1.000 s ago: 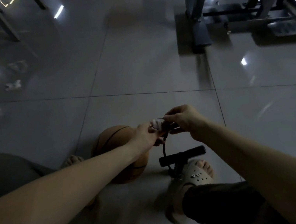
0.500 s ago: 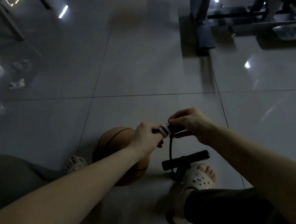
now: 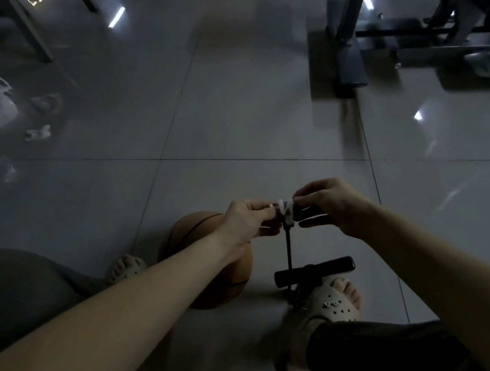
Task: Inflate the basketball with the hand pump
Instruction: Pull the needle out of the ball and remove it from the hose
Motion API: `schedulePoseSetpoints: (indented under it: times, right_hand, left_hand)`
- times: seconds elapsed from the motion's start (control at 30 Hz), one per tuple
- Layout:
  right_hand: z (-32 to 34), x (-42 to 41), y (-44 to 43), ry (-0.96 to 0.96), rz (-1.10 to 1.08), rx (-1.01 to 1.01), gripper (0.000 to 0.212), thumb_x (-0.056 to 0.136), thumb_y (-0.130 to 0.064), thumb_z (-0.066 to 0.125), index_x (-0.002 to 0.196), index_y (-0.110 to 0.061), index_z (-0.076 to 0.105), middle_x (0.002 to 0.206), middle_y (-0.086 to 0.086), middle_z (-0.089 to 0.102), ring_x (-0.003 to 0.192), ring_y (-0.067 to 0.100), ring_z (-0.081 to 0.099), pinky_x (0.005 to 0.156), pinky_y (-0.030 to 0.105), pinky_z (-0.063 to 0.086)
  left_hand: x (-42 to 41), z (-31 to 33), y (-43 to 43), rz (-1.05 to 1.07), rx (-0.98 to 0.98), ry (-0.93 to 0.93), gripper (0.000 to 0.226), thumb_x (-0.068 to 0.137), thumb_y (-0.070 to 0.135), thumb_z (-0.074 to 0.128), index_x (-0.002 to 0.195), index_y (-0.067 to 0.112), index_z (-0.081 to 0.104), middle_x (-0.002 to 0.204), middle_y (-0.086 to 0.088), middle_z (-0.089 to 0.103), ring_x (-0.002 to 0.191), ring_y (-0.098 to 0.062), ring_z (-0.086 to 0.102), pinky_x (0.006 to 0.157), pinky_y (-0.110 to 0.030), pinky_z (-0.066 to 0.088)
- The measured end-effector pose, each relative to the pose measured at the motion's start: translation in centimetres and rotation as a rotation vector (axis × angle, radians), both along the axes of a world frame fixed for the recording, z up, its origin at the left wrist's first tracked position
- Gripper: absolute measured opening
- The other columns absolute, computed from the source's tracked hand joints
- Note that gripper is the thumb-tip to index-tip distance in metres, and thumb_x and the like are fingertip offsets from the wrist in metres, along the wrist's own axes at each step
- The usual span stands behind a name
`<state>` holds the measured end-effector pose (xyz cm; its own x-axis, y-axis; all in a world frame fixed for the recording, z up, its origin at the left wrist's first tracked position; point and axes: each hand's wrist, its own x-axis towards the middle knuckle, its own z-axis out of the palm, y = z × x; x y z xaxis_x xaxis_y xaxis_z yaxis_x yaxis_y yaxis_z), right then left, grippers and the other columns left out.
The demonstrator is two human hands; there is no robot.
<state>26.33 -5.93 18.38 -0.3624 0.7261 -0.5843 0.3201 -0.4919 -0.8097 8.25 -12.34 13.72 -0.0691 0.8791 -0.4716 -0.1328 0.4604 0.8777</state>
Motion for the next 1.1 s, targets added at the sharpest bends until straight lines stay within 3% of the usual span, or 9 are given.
schedulePoseSetpoints:
  times: [0.13, 0.3, 0.5, 0.77, 0.9, 1.1]
  right_hand:
    - [0.5, 0.5, 1.0, -0.055, 0.031, 0.044, 0.017, 0.094, -0.002, 0.061, 0.111, -0.002, 0.065, 0.097, 0.015, 0.075, 0.084, 0.024, 0.075, 0.067, 0.031, 0.06]
    - [1.1, 0.8, 1.7, -0.057, 0.03, 0.105, 0.016, 0.098, -0.003, 0.057, 0.111, 0.001, 0.064, 0.092, 0.014, 0.076, 0.082, 0.024, 0.075, 0.065, 0.03, 0.06]
    - [2.2, 0.6, 2.1, -0.089, 0.149, 0.185, 0.015, 0.1, -0.005, 0.053, 0.108, -0.004, 0.065, 0.094, 0.013, 0.074, 0.084, 0.024, 0.074, 0.068, 0.03, 0.06]
    - [1.9, 0.6, 1.8, -0.1, 0.18, 0.201, 0.018, 0.096, -0.002, 0.058, 0.11, -0.001, 0.069, 0.103, 0.016, 0.069, 0.09, 0.026, 0.069, 0.068, 0.028, 0.06]
    - [1.7, 0.7, 1.9, -0.051, 0.149, 0.166, 0.018, 0.095, -0.003, 0.061, 0.111, 0.001, 0.067, 0.102, 0.019, 0.07, 0.089, 0.029, 0.071, 0.071, 0.03, 0.06]
    - [1.6, 0.9, 2.0, -0.083, 0.141, 0.128, 0.015, 0.094, -0.004, 0.062, 0.107, 0.002, 0.069, 0.1, 0.02, 0.071, 0.088, 0.028, 0.071, 0.067, 0.028, 0.059]
  left_hand:
    - [-0.3, -0.1, 0.3, -0.043, 0.017, 0.018, 0.021, 0.1, 0.005, 0.059, 0.112, -0.007, 0.07, 0.1, -0.022, 0.072, 0.075, -0.016, 0.07, 0.067, -0.025, 0.057]
    - [-0.8, 0.0, 0.8, -0.123, 0.093, 0.185, 0.022, 0.099, 0.015, 0.065, 0.104, -0.003, 0.075, 0.097, -0.019, 0.075, 0.075, -0.014, 0.068, 0.066, -0.024, 0.055]
    - [-0.9, 0.4, 0.9, -0.249, 0.134, 0.342, 0.015, 0.1, 0.016, 0.062, 0.105, 0.019, 0.075, 0.101, -0.006, 0.073, 0.076, -0.009, 0.06, 0.065, -0.025, 0.047]
    - [-0.4, 1.1, 0.7, -0.399, 0.126, 0.247, 0.02, 0.102, 0.008, 0.054, 0.112, 0.004, 0.071, 0.099, -0.008, 0.074, 0.078, -0.011, 0.063, 0.065, -0.023, 0.046]
    - [-0.3, 0.8, 0.6, -0.346, 0.172, 0.218, 0.018, 0.095, 0.003, 0.064, 0.108, 0.001, 0.075, 0.098, -0.019, 0.074, 0.072, -0.01, 0.062, 0.062, -0.022, 0.045]
    - [-0.3, 0.5, 0.5, -0.227, 0.087, 0.059, 0.014, 0.089, 0.001, 0.071, 0.102, -0.002, 0.072, 0.085, -0.007, 0.074, 0.071, -0.011, 0.065, 0.064, -0.022, 0.046]
